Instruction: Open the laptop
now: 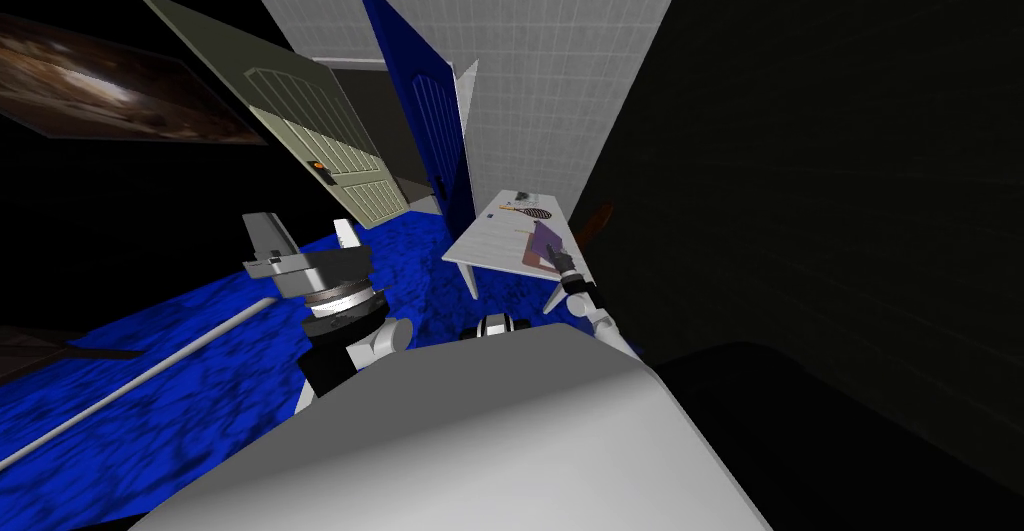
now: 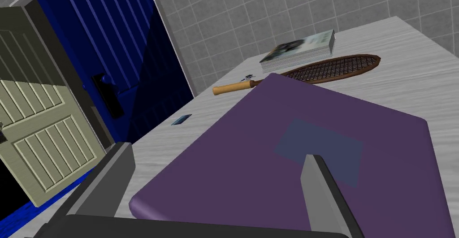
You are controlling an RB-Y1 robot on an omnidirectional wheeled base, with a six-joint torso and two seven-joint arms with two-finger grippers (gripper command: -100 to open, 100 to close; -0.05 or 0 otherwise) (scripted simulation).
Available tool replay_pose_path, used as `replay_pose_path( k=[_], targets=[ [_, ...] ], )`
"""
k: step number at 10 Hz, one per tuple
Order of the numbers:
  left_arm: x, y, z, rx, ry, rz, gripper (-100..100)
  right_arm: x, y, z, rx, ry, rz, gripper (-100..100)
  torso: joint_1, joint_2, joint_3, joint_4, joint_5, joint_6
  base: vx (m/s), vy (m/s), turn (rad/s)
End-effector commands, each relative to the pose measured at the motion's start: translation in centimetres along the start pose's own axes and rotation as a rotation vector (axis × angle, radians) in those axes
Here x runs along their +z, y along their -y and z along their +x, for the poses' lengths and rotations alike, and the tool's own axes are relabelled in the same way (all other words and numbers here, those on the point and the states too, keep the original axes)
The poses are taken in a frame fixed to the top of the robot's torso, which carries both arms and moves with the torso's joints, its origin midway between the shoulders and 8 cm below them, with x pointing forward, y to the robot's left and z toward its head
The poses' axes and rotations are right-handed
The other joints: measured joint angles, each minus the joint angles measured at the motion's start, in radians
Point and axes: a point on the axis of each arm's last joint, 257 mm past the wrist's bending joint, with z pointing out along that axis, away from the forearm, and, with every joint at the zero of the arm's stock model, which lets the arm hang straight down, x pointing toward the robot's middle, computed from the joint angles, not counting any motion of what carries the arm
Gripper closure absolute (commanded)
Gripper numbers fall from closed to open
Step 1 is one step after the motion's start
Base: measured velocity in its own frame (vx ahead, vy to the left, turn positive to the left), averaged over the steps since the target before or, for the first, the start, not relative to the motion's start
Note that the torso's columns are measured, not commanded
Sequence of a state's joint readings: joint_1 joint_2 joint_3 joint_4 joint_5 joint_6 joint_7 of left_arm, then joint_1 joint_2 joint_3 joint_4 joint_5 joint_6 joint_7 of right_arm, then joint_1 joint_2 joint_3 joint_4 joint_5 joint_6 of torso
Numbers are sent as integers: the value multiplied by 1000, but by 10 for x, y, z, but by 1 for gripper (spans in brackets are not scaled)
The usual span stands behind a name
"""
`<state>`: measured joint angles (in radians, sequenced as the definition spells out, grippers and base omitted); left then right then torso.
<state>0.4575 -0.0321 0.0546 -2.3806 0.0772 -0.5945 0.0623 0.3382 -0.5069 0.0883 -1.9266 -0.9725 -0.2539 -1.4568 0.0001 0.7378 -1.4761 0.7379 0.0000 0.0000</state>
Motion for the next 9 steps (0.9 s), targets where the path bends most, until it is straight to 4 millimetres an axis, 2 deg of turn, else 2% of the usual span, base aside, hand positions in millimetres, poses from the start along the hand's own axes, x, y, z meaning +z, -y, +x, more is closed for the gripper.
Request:
replay_pose_path(
  k=[1,9],
  targets=[
    [0,0,0,0,0,0,0,-11,-17,10,111,-16,-44,-100,0,0,0,0,0,0,41,66,28],
    [0,0,0,0,0,0,0,-54,-64,48,477,-96,-167,-100,0,1,0,0,0,0,46,69,32]
  ],
)
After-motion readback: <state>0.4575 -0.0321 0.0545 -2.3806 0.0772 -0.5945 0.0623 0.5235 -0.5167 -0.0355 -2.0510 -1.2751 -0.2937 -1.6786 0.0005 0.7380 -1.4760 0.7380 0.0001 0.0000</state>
